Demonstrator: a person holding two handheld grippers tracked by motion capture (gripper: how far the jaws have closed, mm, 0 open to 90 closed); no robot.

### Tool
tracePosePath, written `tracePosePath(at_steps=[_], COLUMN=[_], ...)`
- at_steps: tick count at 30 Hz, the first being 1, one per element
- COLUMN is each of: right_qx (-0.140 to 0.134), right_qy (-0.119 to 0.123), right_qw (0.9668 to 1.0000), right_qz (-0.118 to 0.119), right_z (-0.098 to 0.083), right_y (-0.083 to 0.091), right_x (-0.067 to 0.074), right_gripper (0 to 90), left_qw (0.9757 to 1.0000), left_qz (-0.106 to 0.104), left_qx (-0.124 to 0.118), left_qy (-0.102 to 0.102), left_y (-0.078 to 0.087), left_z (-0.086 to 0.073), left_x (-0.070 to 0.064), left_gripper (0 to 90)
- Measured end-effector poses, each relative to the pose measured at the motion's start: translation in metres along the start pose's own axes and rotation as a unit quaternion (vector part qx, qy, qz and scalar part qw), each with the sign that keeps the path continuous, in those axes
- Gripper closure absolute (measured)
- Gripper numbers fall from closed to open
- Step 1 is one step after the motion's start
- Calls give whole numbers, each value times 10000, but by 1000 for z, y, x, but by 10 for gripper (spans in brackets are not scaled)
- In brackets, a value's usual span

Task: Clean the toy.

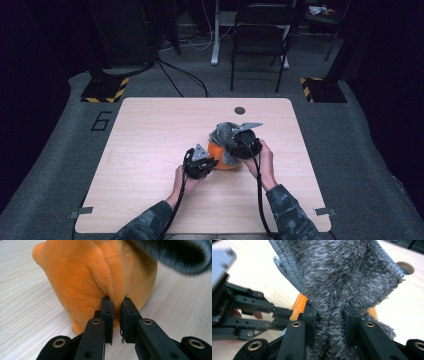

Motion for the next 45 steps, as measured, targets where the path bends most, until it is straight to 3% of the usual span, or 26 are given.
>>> tracePosePath(at_steps=[4,16,24,30,38,40,45], right_qx=[147,326,422,586,846,1025,1246], right_qy=[-24,-9,-153,-326,-563,-738,-789], right_qw=[9999,9993,9987,9973,9939,9909,9875], right_qz=[-41,-169,-233,-286,-425,-458,-553], right_z=[-5,-10,-14,-22,-33,-42,-56], right_y=[-9,-6,-6,-6,-11,-17,-30], right_x=[-2,-13,-21,-34,-53,-61,-68], right_gripper=[689,688,687,687,687,688,688], left_qw=[10000,10000,10000,10000,10000,10000,9999], left_qz=[1,-45,-30,-37,-63,-52,-50], left_qx=[-12,14,8,19,55,26,32], left_qy=[4,8,7,42,33,79,94], left_y=[0,0,0,0,1,0,0], left_z=[0,0,0,0,0,-1,-1], left_x=[1,1,2,2,4,4,4], left_gripper=[819,819,818,819,819,818,819])
Point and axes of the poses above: each handheld gripper's, and its own axes: y roughly backward along the jaws, z roughly out of its top, x roughly to its left, the point moved 2 cm from there along -y, roughly forward along the jaws, and after that the axes turned 3 degrees about y, right-handed, at the moved point
